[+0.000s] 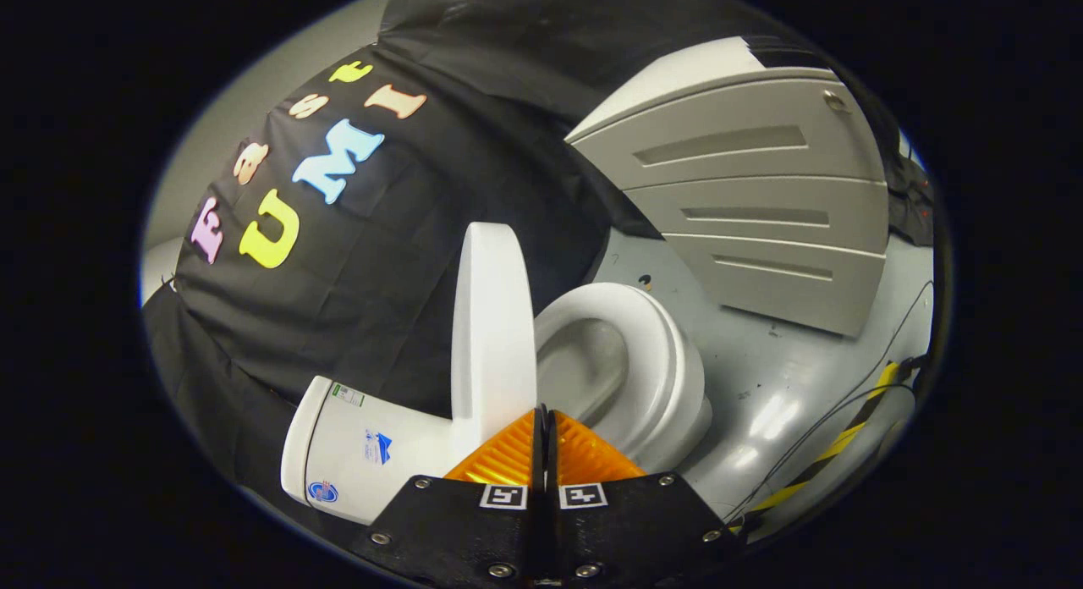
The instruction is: Open the toilet lid.
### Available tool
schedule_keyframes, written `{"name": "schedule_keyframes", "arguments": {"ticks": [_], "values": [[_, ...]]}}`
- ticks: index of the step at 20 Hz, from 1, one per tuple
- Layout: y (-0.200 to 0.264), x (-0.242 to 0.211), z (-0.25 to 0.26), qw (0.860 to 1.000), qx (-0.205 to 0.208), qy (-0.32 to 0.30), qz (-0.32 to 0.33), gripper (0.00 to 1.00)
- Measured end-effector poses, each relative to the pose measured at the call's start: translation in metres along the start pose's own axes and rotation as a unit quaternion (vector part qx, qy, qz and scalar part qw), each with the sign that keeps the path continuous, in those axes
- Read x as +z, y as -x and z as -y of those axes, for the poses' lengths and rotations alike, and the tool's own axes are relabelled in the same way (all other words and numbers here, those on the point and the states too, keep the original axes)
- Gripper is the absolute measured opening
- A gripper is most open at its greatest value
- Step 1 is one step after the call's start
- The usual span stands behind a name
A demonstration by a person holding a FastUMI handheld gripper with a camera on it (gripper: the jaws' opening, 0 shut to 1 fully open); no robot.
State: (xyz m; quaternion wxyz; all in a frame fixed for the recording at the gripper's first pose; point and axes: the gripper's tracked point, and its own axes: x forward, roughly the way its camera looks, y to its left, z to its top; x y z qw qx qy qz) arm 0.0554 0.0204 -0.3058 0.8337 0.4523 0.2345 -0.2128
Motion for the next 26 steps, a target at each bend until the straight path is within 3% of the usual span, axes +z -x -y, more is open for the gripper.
{"name": "schedule_keyframes", "arguments": {"ticks": [13, 21, 26], "values": [[0.023, 0.002, -0.054, 0.995, -0.003, 0.104, 0.012, 0.00], [0.035, -0.003, -0.085, 0.990, 0.014, 0.135, 0.031, 0.00], [0.042, -0.009, -0.112, 0.981, 0.019, 0.191, 0.039, 0.00]]}}
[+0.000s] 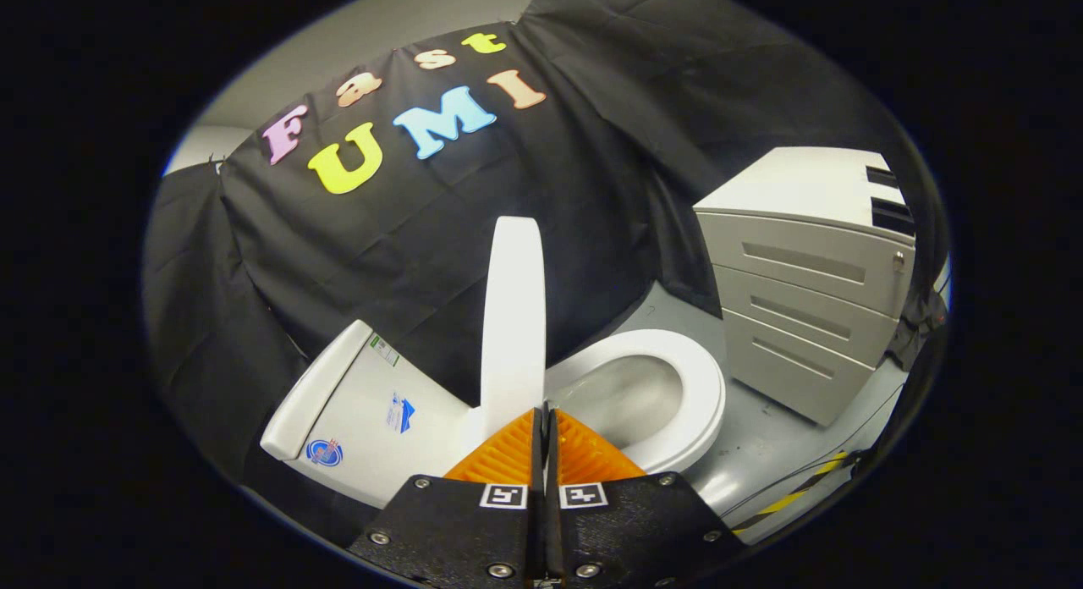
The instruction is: Open the toilet lid.
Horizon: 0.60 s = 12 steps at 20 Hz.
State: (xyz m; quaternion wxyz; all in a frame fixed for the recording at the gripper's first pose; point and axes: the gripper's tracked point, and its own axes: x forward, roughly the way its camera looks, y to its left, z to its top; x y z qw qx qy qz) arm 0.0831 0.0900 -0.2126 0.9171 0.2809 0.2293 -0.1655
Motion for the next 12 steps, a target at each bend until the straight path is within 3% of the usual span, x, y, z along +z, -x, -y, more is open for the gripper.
{"name": "schedule_keyframes", "arguments": {"ticks": [7, 12], "values": [[0.011, 0.003, -0.045, 0.996, 0.020, 0.080, 0.018, 0.00], [0.015, 0.002, -0.063, 0.995, 0.030, 0.092, 0.024, 0.00]]}}
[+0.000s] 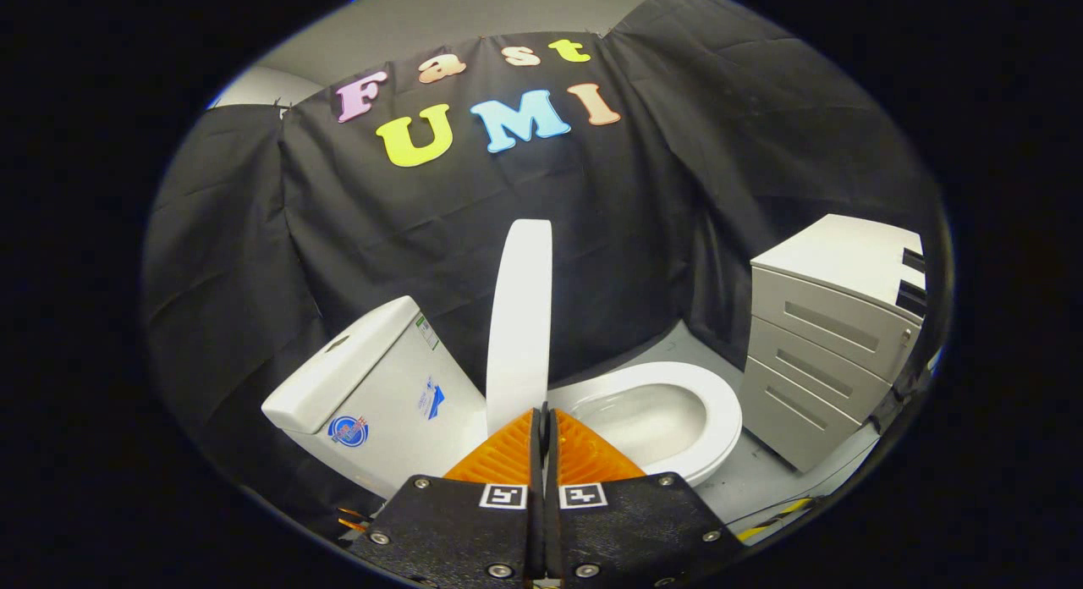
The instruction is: Open the toilet lid.
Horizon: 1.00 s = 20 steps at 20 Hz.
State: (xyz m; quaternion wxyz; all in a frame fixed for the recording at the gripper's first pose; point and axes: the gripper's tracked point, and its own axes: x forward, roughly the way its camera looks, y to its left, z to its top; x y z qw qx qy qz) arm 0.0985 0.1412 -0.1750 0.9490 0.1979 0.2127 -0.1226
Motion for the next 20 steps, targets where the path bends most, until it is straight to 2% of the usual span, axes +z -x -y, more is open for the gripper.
{"name": "schedule_keyframes", "arguments": {"ticks": [14, 20], "values": [[0.004, 0.001, -0.040, 0.998, 0.017, 0.052, 0.008, 0.00], [0.006, -0.002, -0.066, 0.996, 0.039, 0.077, 0.018, 0.00]]}}
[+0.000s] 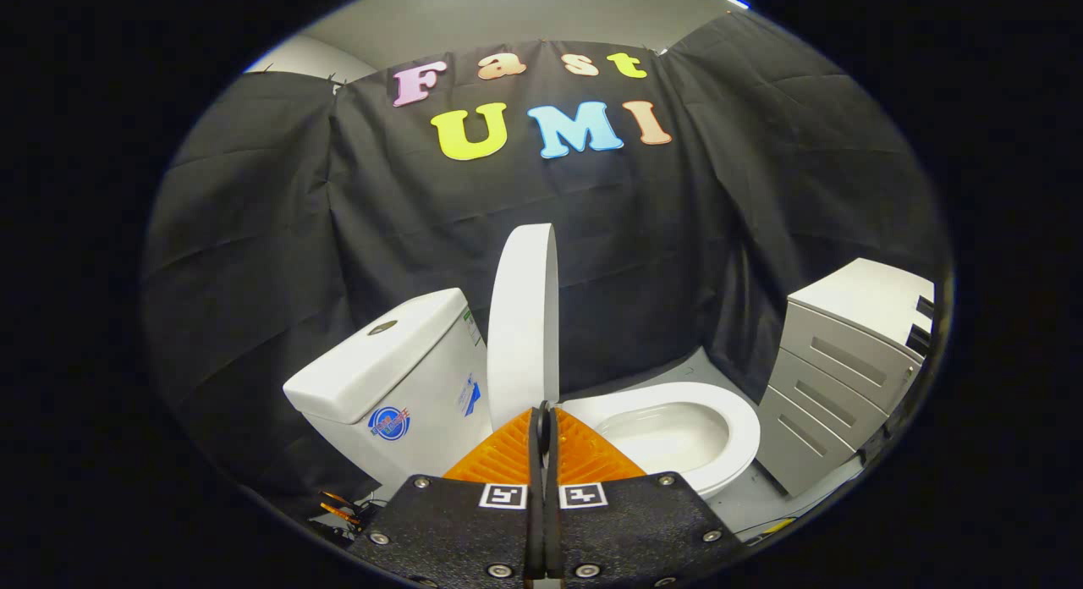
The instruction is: Open the toilet lid.
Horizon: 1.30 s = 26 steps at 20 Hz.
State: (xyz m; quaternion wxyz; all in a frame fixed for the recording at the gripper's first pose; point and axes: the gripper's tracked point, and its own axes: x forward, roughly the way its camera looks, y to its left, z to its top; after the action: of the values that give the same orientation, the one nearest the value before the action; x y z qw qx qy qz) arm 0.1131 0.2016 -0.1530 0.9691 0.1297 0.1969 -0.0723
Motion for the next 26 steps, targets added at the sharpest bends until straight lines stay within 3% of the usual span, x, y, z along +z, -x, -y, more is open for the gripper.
{"name": "schedule_keyframes", "arguments": {"ticks": [26], "values": [[-0.007, -0.018, -0.087, 0.991, 0.094, 0.089, 0.017, 0.00]]}}
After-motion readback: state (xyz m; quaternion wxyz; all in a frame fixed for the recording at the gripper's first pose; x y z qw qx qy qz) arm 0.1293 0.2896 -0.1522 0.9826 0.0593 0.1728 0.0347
